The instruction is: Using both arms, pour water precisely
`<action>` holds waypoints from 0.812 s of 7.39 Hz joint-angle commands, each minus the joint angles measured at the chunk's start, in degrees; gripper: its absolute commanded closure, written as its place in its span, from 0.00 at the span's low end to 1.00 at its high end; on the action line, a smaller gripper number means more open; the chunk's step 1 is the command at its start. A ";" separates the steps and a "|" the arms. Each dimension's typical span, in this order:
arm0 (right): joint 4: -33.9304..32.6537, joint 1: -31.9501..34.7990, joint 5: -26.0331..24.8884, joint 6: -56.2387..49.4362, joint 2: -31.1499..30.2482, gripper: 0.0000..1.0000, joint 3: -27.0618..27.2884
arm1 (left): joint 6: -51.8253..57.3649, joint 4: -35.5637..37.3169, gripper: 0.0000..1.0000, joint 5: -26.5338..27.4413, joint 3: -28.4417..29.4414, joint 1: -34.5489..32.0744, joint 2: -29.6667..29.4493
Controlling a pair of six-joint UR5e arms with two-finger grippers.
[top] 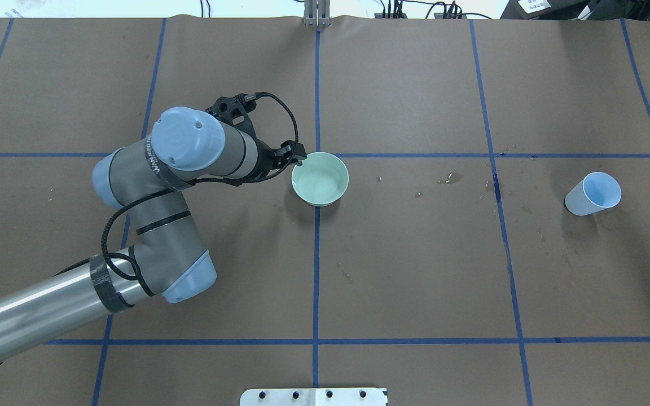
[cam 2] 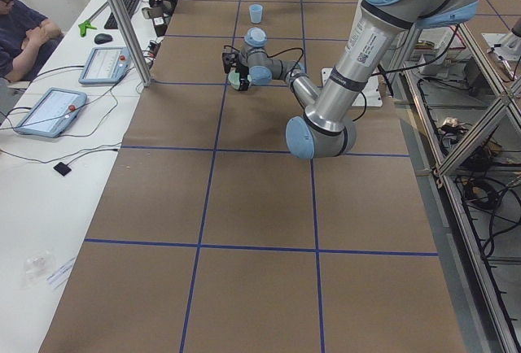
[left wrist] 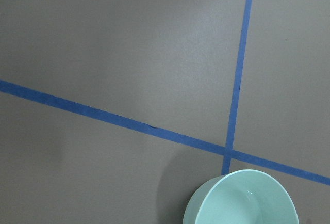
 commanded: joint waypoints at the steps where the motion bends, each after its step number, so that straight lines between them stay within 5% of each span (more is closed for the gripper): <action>1: -0.33 0.05 3.01 -0.06 -0.13 0.01 -2.12 | 0.07 0.08 0.00 0.37 2.37 2.13 -1.13; 6: -0.68 0.05 4.96 0.47 -0.65 0.01 -2.12 | 0.07 0.17 0.22 0.19 7.13 2.49 -4.47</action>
